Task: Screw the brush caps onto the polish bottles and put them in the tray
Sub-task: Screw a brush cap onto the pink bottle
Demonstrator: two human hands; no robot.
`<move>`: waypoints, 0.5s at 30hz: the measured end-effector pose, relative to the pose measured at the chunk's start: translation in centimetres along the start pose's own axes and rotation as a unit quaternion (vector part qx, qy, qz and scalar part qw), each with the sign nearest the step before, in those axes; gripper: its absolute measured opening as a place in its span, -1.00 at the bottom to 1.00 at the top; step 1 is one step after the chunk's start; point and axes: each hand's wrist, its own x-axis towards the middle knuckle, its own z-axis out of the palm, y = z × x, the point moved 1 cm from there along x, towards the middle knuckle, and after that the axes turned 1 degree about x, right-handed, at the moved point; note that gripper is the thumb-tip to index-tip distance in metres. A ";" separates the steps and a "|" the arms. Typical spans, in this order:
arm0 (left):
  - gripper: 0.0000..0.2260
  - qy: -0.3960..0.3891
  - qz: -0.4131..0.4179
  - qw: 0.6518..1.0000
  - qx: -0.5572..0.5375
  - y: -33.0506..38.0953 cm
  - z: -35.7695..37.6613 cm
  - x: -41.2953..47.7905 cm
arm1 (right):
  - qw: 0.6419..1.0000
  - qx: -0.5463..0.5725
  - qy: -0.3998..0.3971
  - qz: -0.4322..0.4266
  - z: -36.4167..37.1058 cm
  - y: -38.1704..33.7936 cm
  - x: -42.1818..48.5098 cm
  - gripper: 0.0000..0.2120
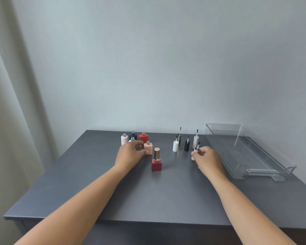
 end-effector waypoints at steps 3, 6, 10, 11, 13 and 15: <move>-0.64 -0.013 -0.003 1.000 0.025 0.6 0.6 0.3 | 1.000 0.007 -0.007 -0.009 0.2 -0.2 -0.5 -0.89; -0.79 -0.008 -0.007 0.999 0.047 0.8 1.0 0.5 | 1.000 0.014 -0.009 -0.010 0.4 -0.4 -0.8 -0.89; -0.77 0.000 -0.018 0.999 0.033 0.6 1.1 0.6 | 1.000 0.011 -0.015 -0.020 0.5 -0.5 -0.9 -0.89; -0.75 0.004 -0.020 0.999 0.025 0.6 1.1 0.5 | 0.999 0.016 -0.015 -0.025 0.6 -0.6 -0.9 -0.89; -0.75 0.016 -0.019 1.000 0.016 0.8 0.9 0.2 | 0.999 0.039 -0.016 -0.032 0.7 -0.7 -0.9 -0.90; -0.77 0.025 -0.020 0.999 -0.016 1.3 0.6 0.0 | 0.997 0.066 -0.016 -0.038 0.8 -1.0 -1.1 -0.89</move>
